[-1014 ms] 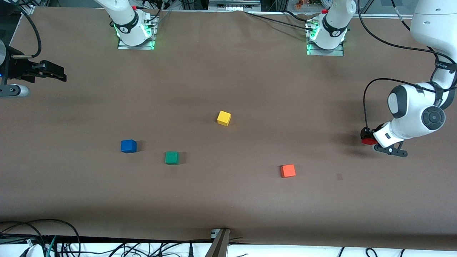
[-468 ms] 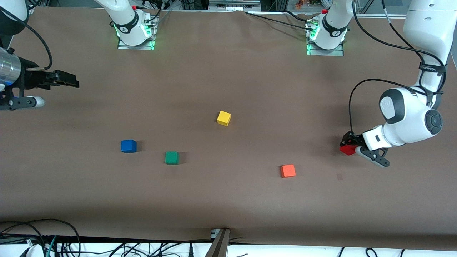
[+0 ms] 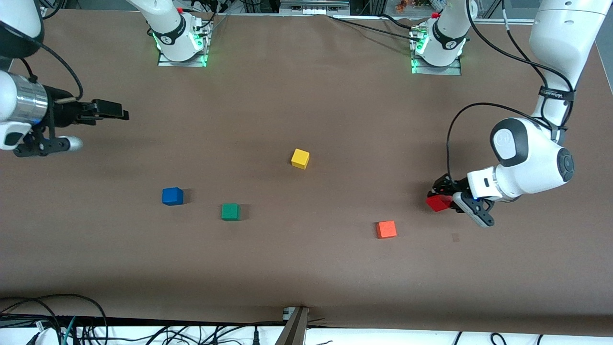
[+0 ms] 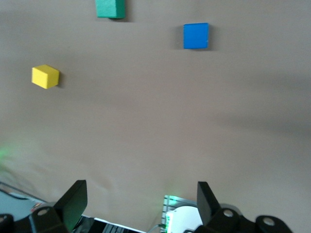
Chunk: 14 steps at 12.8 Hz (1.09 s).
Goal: Pass red block to right arm, stack on blue
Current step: 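Lift the red cube with the left gripper while the right gripper approaches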
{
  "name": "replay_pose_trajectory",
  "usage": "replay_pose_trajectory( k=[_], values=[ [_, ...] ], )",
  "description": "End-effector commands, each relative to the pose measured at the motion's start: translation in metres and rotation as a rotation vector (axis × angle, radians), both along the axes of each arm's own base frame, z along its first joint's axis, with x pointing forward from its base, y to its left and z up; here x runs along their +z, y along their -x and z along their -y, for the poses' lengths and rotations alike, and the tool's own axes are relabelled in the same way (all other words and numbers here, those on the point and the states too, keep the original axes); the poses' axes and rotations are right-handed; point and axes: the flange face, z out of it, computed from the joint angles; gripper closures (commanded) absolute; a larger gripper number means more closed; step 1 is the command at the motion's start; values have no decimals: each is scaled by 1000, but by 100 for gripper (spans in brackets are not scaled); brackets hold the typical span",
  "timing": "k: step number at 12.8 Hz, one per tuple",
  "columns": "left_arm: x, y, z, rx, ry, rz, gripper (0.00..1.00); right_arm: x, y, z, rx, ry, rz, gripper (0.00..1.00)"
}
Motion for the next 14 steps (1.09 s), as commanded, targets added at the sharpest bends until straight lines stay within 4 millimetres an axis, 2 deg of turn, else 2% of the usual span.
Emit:
replay_pose_trajectory(
  k=[1, 5, 9, 11, 13, 14],
  values=[
    [16, -9, 12, -95, 207, 99, 99, -34, -13, -11, 2, -128, -65, 0],
    [21, 0, 50, -240, 499, 213, 100, -93, -33, -25, -18, -422, -147, 0],
    [10, 9, 150, -291, 811, 397, 100, -148, -46, -57, -76, -728, -253, 0],
    [9, 16, 183, -289, 878, 463, 100, -172, -46, -78, -88, -858, -264, 0],
    [16, 12, 208, -271, 912, 531, 100, -186, -42, -100, -143, -954, -273, 0],
    [14, 13, 223, -265, 928, 554, 100, -193, -40, -112, -164, -983, -270, 0]
  ],
)
